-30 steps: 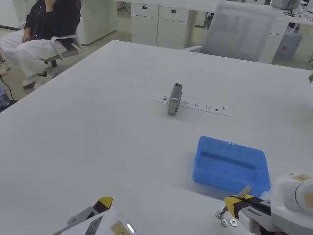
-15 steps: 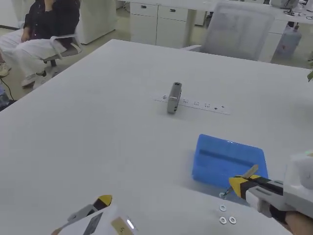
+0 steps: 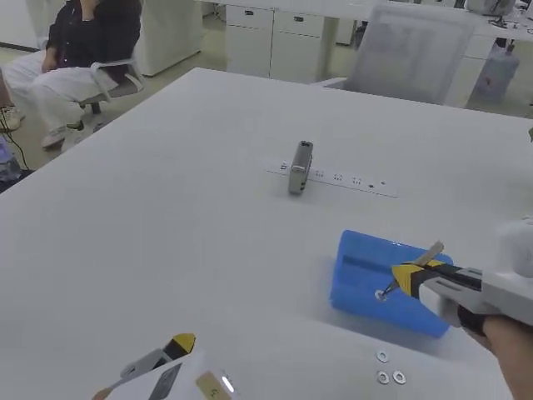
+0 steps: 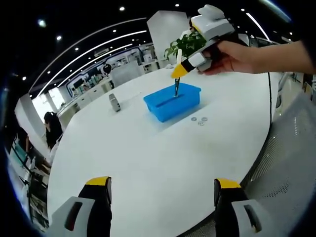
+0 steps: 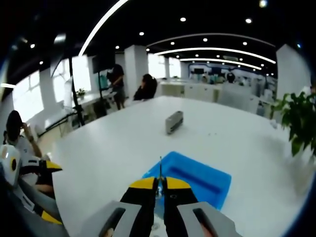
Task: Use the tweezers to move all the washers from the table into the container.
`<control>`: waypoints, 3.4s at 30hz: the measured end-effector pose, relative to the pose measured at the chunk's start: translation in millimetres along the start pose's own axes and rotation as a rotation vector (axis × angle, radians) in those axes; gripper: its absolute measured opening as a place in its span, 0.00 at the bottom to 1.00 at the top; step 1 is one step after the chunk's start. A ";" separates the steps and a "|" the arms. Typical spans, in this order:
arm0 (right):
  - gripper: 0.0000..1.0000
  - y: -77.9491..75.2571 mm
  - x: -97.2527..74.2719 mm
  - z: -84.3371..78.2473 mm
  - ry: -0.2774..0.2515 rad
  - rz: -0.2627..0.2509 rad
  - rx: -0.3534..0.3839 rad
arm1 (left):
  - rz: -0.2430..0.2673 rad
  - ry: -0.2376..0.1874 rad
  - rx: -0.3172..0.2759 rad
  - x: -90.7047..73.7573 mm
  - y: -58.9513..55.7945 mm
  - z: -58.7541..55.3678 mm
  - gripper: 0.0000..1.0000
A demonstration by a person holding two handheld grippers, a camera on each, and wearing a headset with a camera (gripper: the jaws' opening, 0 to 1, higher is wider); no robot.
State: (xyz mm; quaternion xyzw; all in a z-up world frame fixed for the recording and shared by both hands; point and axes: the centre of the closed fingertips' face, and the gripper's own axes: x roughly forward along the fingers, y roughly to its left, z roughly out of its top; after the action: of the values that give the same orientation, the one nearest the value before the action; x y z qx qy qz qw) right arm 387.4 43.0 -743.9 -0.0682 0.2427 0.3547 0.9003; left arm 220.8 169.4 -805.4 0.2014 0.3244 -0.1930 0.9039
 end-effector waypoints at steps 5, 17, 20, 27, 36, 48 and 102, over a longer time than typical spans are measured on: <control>0.01 -4.3 12.7 -2.8 0.015 -0.023 -0.012 | 0.010 -0.011 -0.005 -1.1 2.3 1.9 0.87; 0.01 -18.4 44.5 -19.4 0.067 -0.042 -0.001 | 0.020 -0.014 -0.011 -1.4 4.4 1.8 0.87; 0.01 -23.0 51.4 -28.4 0.088 -0.048 -0.004 | 0.019 -0.008 -0.012 -1.0 4.1 0.7 0.86; 0.02 -25.6 62.2 -41.6 0.116 -0.052 0.005 | 0.016 0.004 -0.007 -0.2 3.0 -1.1 0.86; 0.03 -24.6 63.6 -42.9 0.113 -0.048 0.008 | 0.018 0.010 -0.007 0.1 3.7 -1.6 0.86; 0.03 -27.0 44.2 -19.9 0.048 -0.049 0.043 | 0.017 0.013 -0.002 0.1 3.4 -2.1 0.86; 0.03 5.6 2.3 -82.2 0.126 -0.014 -0.029 | 0.015 0.021 0.006 0.5 2.5 -3.6 0.86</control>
State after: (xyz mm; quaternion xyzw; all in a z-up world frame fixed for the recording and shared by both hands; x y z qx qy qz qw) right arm 353.2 24.3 -816.5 -0.1049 0.2933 0.3470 0.8846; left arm 220.5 173.2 -807.7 0.2086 0.3319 -0.1850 0.9012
